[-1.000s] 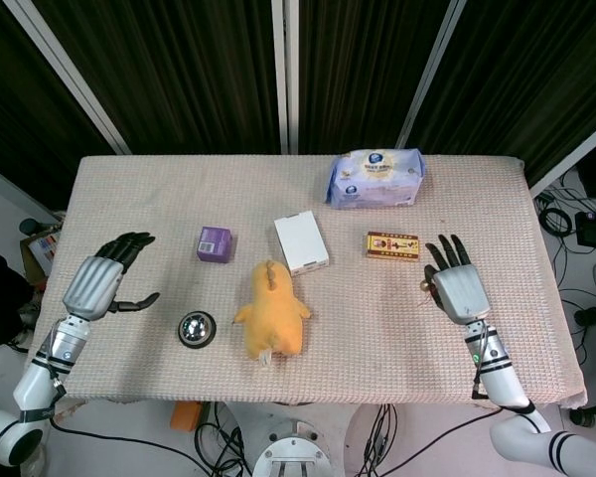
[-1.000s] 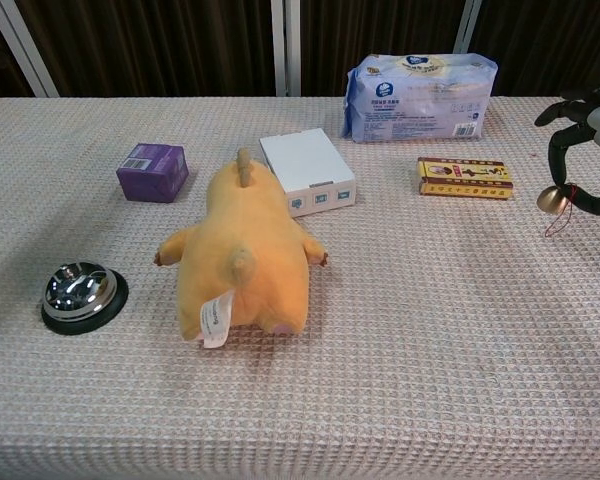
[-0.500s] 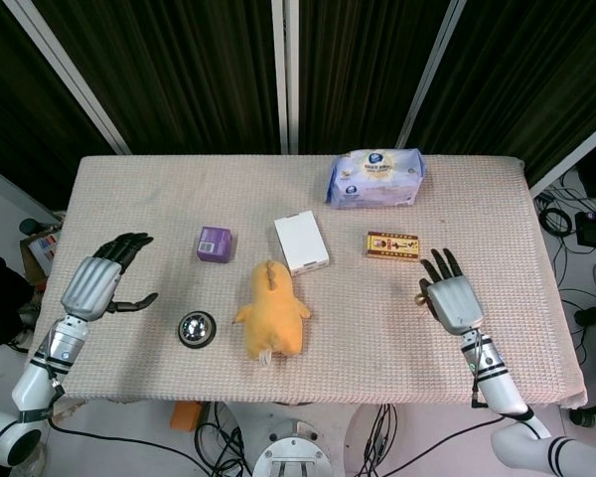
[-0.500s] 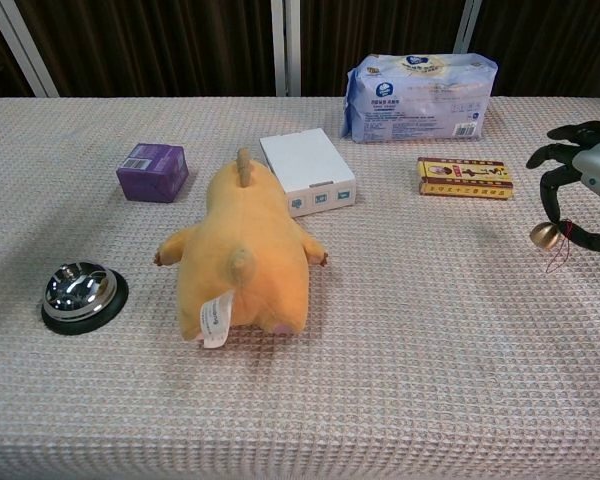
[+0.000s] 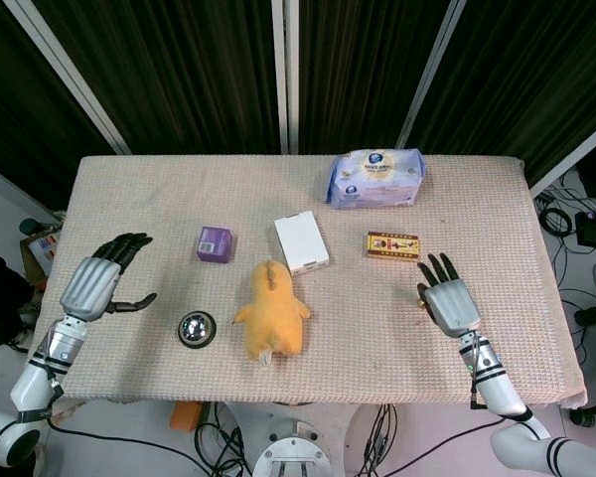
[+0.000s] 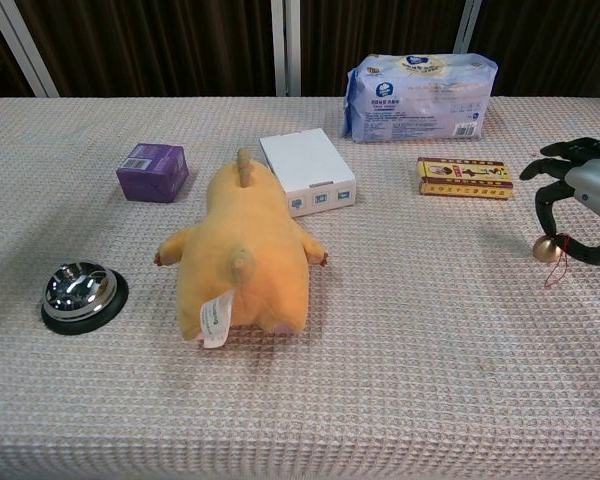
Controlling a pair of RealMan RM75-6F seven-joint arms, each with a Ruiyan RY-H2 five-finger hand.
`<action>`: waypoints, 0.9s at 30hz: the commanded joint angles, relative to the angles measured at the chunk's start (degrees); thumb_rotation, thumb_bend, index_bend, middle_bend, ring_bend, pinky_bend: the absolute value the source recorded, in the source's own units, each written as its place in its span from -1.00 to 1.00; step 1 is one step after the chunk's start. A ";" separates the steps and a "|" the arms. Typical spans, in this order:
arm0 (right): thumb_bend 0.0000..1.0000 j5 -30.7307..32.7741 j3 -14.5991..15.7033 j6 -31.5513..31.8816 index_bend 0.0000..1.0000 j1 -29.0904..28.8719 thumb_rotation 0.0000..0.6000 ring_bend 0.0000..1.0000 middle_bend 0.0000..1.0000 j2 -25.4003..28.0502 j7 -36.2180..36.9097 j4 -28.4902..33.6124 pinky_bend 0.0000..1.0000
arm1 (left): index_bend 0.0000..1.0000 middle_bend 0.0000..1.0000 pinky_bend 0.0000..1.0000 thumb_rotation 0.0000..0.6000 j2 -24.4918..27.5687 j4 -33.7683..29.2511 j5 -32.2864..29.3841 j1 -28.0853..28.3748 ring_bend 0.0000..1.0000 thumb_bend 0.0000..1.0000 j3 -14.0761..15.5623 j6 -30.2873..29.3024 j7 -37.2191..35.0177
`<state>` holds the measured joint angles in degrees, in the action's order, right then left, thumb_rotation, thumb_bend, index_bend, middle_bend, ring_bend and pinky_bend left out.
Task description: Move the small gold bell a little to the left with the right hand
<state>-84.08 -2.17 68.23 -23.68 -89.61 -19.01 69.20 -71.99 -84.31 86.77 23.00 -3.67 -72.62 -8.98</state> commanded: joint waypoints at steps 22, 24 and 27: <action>-0.80 0.52 1.17 -0.28 -1.00 1.47 1.00 -1.00 -1.00 7.31 -2.16 9.26 -1.00 | -0.76 -0.80 -0.60 0.43 0.74 -1.86 0.44 -0.19 -0.81 -0.58 -0.01 -0.82 1.48; -0.88 -0.07 1.89 1.50 -1.00 2.76 1.00 -1.00 -1.00 9.87 -2.31 12.06 -1.00 | -0.76 -0.80 -0.60 0.44 1.10 -2.38 0.65 -0.73 -0.81 -0.58 0.19 -1.67 2.35; -0.90 -0.89 3.29 6.32 -1.00 6.30 1.00 -1.00 -1.00 14.98 -1.88 16.84 -1.00 | -0.76 -0.80 -0.60 0.42 2.15 -3.40 0.88 -2.52 -0.81 -0.58 0.99 -3.83 4.63</action>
<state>-84.17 -0.22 70.96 -20.22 -78.44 -20.98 82.39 -70.33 -87.22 87.51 21.17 -3.06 -75.70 -5.11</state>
